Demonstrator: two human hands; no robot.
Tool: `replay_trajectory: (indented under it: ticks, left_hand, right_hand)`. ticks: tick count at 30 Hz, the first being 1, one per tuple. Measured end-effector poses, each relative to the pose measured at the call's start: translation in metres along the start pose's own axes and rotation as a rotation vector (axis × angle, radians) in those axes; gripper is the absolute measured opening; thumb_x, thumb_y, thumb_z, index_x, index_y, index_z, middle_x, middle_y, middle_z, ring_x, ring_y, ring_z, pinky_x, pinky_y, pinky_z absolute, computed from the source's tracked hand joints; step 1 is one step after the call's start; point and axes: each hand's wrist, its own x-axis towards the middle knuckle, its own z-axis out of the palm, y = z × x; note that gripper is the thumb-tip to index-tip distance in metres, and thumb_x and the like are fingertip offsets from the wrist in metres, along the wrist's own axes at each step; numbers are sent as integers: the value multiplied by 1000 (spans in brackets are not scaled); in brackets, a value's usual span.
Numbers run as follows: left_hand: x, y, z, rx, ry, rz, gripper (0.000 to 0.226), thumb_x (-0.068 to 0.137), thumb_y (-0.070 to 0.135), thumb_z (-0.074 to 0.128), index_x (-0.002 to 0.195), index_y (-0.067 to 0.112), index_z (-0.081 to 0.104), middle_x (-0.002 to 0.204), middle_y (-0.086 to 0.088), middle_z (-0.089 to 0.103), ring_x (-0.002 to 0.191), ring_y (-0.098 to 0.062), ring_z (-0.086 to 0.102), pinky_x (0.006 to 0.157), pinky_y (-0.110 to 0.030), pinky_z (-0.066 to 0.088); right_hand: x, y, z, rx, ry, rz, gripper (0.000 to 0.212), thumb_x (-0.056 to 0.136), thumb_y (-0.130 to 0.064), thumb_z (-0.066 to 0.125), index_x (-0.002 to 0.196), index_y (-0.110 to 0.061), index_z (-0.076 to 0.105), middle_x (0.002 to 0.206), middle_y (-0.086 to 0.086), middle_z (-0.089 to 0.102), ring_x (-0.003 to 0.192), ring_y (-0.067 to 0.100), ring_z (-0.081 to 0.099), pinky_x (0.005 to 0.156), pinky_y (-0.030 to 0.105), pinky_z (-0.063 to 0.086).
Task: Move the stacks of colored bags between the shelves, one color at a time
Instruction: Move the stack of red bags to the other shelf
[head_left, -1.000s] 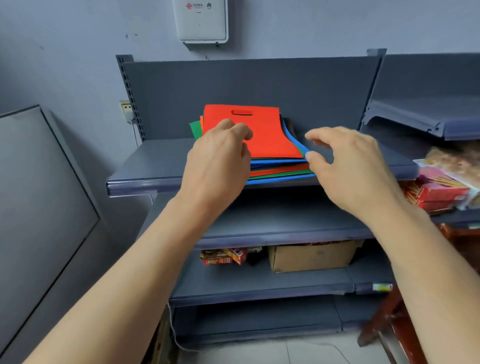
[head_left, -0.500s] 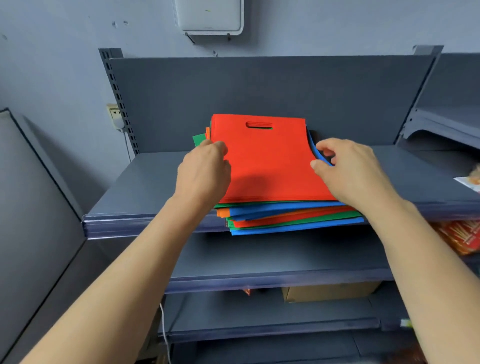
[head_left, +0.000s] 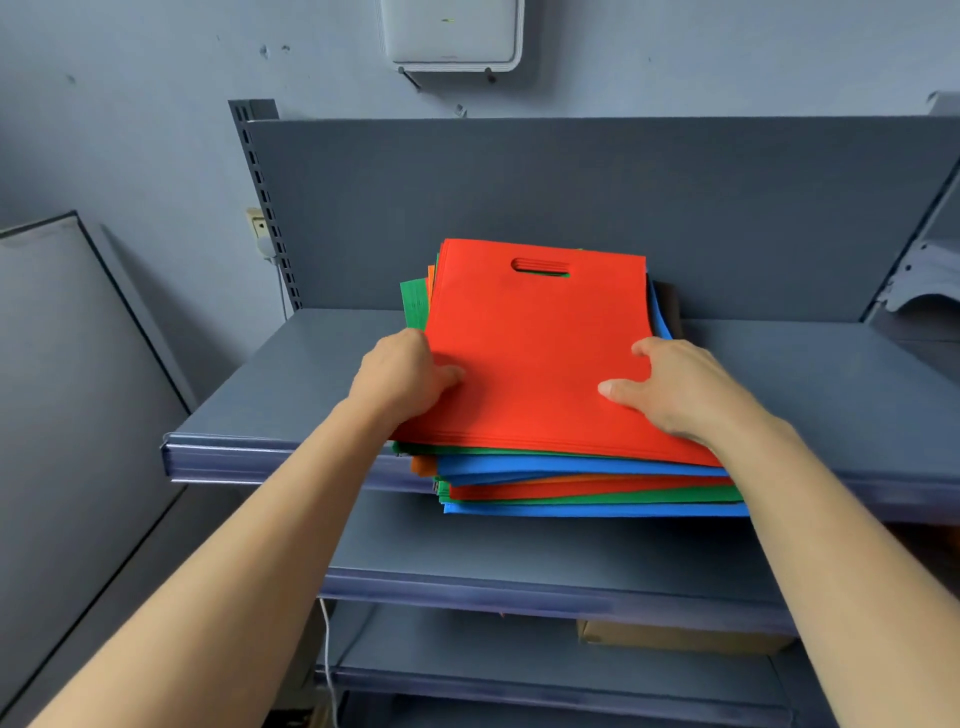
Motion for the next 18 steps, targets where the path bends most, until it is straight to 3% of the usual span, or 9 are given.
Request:
replay_trajectory:
  ticks: [7,13,18]
  left_hand:
    - [4,11,1,57,77,47,43,79,29,71,108,-1,59,113,-20,59,105,-36,53,85,-38,41]
    - [0,18,16,196,131,261,37,82,2,49,118,7,57,122,-13,56,113,-33,51,94,-38,38]
    - [-3,23,20,416,170,432,43,80,0,41,115,17,59,117,-4,62,107,-30,55,81,-35,33]
  right_hand:
    - [14,3,2,1,-58,-69,61,89,-40,59,139,-13,37,143,12,39,128,29,42,102,38,37]
    - [22,1,4,-24,-64,-84,57,89,-35,61,137,-13,40,140,13,42,125,31,45,100,38,40]
    - [26,2,7,-26,-58,-88,55,91,-34,58,138,-13,39,141,12,40,125,31,45,99,38,41]
